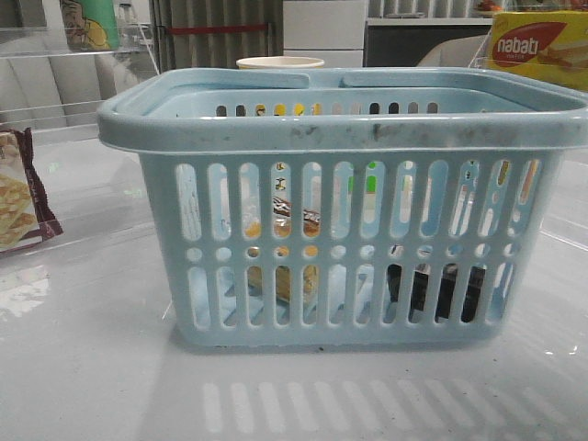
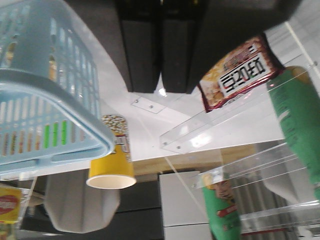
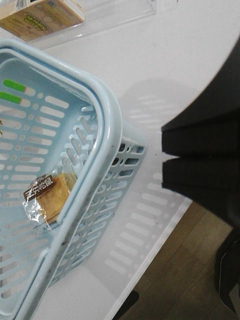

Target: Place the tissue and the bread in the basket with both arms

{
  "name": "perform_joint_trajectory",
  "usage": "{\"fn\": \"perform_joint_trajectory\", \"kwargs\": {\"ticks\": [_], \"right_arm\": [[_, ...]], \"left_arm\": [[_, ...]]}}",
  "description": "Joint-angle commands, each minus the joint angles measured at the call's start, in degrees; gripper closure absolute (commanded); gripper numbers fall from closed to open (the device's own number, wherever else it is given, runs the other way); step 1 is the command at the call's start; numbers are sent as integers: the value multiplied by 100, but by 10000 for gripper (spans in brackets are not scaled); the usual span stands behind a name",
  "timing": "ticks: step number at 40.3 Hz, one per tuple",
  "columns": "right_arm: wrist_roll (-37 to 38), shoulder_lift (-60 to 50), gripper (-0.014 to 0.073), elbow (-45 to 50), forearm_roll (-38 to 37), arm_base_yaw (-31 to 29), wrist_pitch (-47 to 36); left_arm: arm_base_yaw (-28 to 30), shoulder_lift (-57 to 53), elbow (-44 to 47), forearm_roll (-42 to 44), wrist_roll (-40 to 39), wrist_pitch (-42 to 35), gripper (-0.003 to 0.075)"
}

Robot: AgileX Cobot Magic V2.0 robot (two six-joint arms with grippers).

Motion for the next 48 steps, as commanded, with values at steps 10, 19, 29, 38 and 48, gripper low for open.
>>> {"fn": "perform_joint_trajectory", "kwargs": {"ticks": [10,19,29,38,48], "right_arm": [[7,2,539,-150,-67,-7,-389],[7,2,539,-150,-67,-7,-389],[7,2,539,-150,-67,-7,-378],[7,2,539,-150,-67,-7,-372],[7,2,539,-150,-67,-7,-372]], "left_arm": [[767,-609,1567,-341,-24,-1931,629],[945,-752,2022,-342,-24,-2578,629],[945,-1067,2022,-342,-24,-2562,629],[1133,-1067,2022,-342,-24,-2551,629],[1120,-1067,2022,-342,-24,-2484,629]]}}
